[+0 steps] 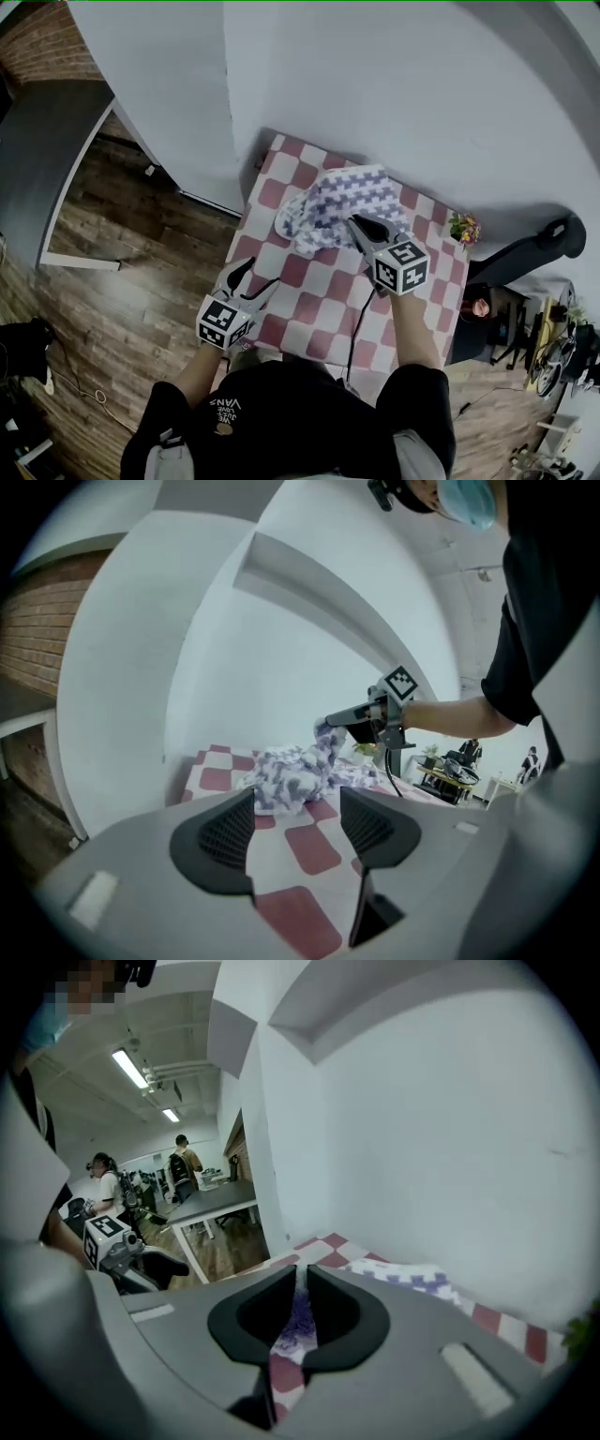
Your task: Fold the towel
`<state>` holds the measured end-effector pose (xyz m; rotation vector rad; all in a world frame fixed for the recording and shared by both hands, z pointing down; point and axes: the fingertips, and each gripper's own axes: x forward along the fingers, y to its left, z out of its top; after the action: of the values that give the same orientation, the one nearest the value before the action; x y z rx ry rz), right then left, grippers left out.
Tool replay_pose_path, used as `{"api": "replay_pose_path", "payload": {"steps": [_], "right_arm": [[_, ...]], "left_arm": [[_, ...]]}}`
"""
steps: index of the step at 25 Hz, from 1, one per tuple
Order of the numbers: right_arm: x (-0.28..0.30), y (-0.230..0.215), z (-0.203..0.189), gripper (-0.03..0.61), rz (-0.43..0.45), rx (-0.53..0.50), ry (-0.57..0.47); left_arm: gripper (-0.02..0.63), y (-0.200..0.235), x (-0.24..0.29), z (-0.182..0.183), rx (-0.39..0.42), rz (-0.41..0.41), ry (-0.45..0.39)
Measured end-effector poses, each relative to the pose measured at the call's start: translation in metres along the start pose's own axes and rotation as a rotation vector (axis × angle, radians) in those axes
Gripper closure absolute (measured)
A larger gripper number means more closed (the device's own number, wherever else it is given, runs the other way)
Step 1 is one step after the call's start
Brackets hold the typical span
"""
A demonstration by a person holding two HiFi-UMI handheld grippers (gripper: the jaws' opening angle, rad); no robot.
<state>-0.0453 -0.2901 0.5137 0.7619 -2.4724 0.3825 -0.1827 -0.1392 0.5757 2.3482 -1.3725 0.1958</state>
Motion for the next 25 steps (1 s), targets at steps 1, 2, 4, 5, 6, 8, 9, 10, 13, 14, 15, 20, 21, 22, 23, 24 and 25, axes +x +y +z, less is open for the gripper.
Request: {"api": "replay_pose_path", "payload": {"steps": [1,2,4,5,6,8,9,10,13,14,15,20,21,22,23,24,25], "right_arm": [[-0.015,0.0,-0.007,0.538,-0.024,0.014,-0.016],[-0.028,0.001,-0.015,0.538,-0.048,0.025,-0.03],[-0.053,0.003,-0.032,0.538,-0.095,0.043,-0.054],[-0.064,0.005,-0.041,0.538,-0.119,0.055,-0.065],[-0.075,0.007,-0.051,0.538,-0.143,0.075,-0.076],[-0.095,0.012,-0.069,0.538,-0.184,0.134,-0.105],[-0.104,0.014,-0.076,0.538,-0.2,0.17,-0.123],[-0.112,0.017,-0.082,0.538,-0.215,0.205,-0.144],[-0.138,0.027,-0.092,0.538,-0.253,0.304,-0.221],[-0.145,0.031,-0.091,0.538,-0.262,0.332,-0.25],[-0.152,0.035,-0.089,0.538,-0.269,0.356,-0.281],[-0.184,0.056,-0.078,0.538,-0.28,0.452,-0.422],[-0.19,0.058,-0.077,0.538,-0.279,0.469,-0.443],[-0.195,0.061,-0.077,0.538,-0.279,0.481,-0.458],[-0.199,0.063,-0.078,0.538,-0.282,0.488,-0.467],[-0.204,0.065,-0.079,0.538,-0.289,0.49,-0.473],[-0.208,0.067,-0.081,0.538,-0.298,0.492,-0.478]], "left_arm": [[0.35,-0.006,0.003,0.0,0.009,-0.022,0.006],[0.35,-0.012,0.007,0.0,0.017,-0.043,0.012],[0.35,-0.023,0.014,-0.001,0.036,-0.082,0.025],[0.35,-0.028,0.018,-0.002,0.05,-0.098,0.033],[0.35,-0.032,0.022,-0.004,0.072,-0.111,0.044],[0.35,-0.039,0.031,-0.009,0.154,-0.123,0.078],[0.35,-0.042,0.036,-0.013,0.216,-0.124,0.101],[0.35,-0.044,0.042,-0.018,0.286,-0.125,0.129],[0.342,-0.052,0.062,-0.044,0.492,-0.15,0.218],[0.334,-0.055,0.068,-0.052,0.544,-0.164,0.246],[0.331,-0.057,0.073,-0.06,0.587,-0.178,0.273],[0.328,-0.058,0.089,-0.082,0.643,-0.214,0.346],[0.328,-0.056,0.091,-0.083,0.635,-0.219,0.354],[0.328,-0.055,0.093,-0.084,0.628,-0.228,0.365],[0.328,-0.054,0.095,-0.086,0.624,-0.24,0.378],[0.328,-0.054,0.096,-0.088,0.626,-0.256,0.394],[0.33,-0.055,0.098,-0.092,0.633,-0.276,0.411]]}}
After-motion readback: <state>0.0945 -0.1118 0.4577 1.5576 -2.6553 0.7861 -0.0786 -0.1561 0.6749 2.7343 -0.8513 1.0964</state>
